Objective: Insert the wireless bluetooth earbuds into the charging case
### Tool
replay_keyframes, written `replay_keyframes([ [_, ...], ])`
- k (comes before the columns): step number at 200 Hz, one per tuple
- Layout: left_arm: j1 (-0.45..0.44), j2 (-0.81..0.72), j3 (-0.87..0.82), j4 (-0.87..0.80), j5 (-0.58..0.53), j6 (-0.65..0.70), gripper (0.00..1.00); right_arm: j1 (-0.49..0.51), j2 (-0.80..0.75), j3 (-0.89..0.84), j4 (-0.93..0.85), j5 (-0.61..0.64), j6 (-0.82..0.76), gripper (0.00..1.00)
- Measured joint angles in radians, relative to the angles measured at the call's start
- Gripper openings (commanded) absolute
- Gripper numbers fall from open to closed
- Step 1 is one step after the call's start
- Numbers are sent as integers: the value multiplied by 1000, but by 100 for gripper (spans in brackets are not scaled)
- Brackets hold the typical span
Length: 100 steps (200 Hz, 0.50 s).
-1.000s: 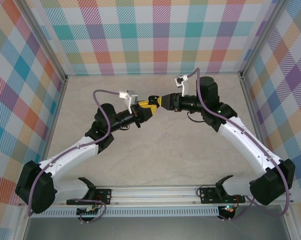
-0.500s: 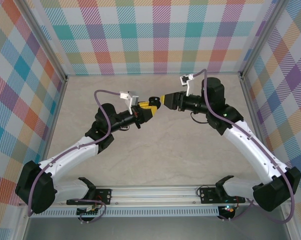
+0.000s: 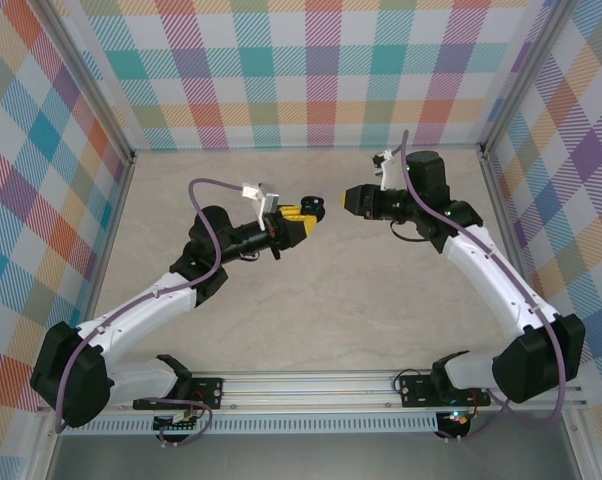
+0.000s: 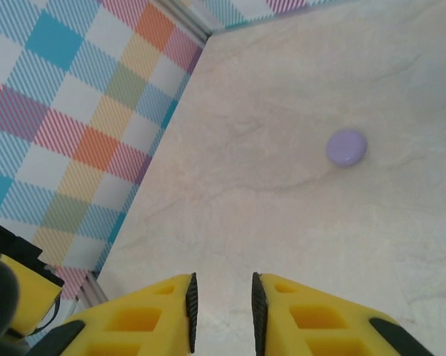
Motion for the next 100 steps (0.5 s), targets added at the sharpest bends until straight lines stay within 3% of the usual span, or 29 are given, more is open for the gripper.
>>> replay_keyframes([
  [100, -18, 23, 34, 25, 84, -4, 1, 0, 53, 0, 47, -272, -11, 24],
])
